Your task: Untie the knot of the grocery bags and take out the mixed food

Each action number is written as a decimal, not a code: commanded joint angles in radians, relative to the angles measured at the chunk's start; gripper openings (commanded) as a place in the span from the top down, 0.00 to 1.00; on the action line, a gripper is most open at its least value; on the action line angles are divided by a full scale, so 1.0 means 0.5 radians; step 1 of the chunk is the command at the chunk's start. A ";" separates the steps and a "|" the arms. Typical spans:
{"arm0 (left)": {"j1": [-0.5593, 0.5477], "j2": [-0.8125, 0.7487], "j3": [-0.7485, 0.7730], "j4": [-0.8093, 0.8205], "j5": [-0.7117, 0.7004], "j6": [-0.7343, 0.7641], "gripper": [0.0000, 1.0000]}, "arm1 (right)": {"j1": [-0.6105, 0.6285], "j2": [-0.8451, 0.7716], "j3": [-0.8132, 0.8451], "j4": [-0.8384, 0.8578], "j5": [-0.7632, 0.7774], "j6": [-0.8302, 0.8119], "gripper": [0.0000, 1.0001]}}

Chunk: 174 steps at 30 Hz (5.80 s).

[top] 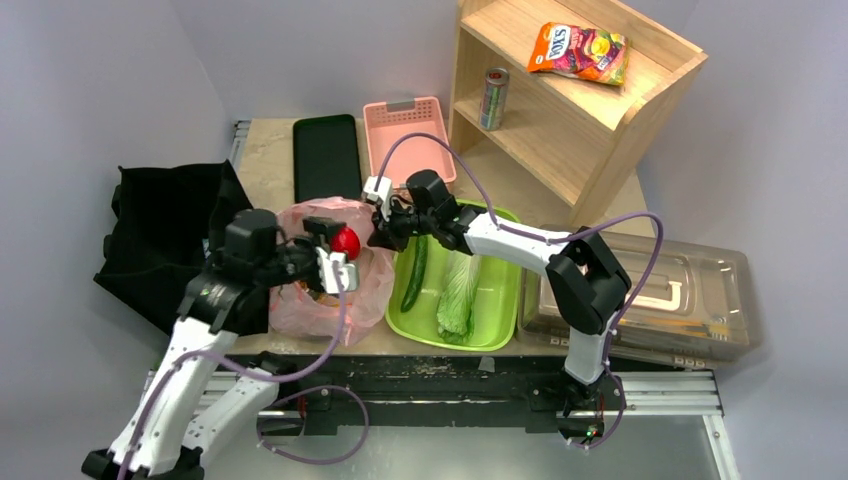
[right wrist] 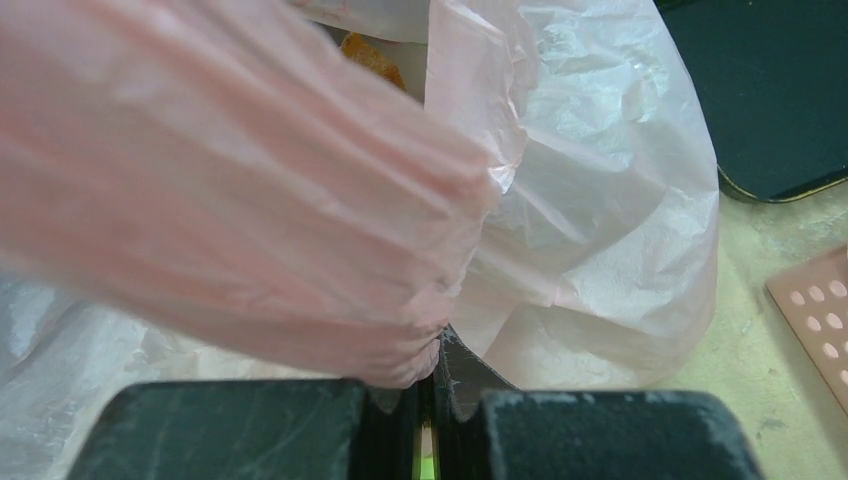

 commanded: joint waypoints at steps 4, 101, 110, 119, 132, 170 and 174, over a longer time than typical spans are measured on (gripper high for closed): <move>0.016 0.003 0.552 0.471 -0.233 -0.919 0.66 | -0.003 -0.006 -0.048 0.188 0.049 0.031 1.00; 0.131 -0.004 -0.486 0.319 -0.612 -0.937 0.58 | 0.000 0.051 -0.025 0.335 0.121 0.095 1.00; 0.088 0.551 -0.575 0.773 -0.680 -0.712 0.48 | -0.038 0.069 0.007 0.335 0.126 0.195 1.00; 0.099 0.949 -0.561 0.745 -1.049 -0.763 0.60 | -0.086 0.073 0.006 0.352 0.136 0.237 1.00; 0.196 -0.545 -0.808 0.376 -0.605 -0.861 1.00 | -0.107 0.124 0.052 0.355 0.141 0.281 1.00; -0.083 0.047 0.607 1.249 -0.258 -1.595 1.00 | -0.075 0.085 0.057 0.260 0.144 0.262 1.00; -0.155 0.237 0.920 1.152 -0.151 -1.869 1.00 | -0.074 0.084 0.075 0.257 0.159 0.261 1.00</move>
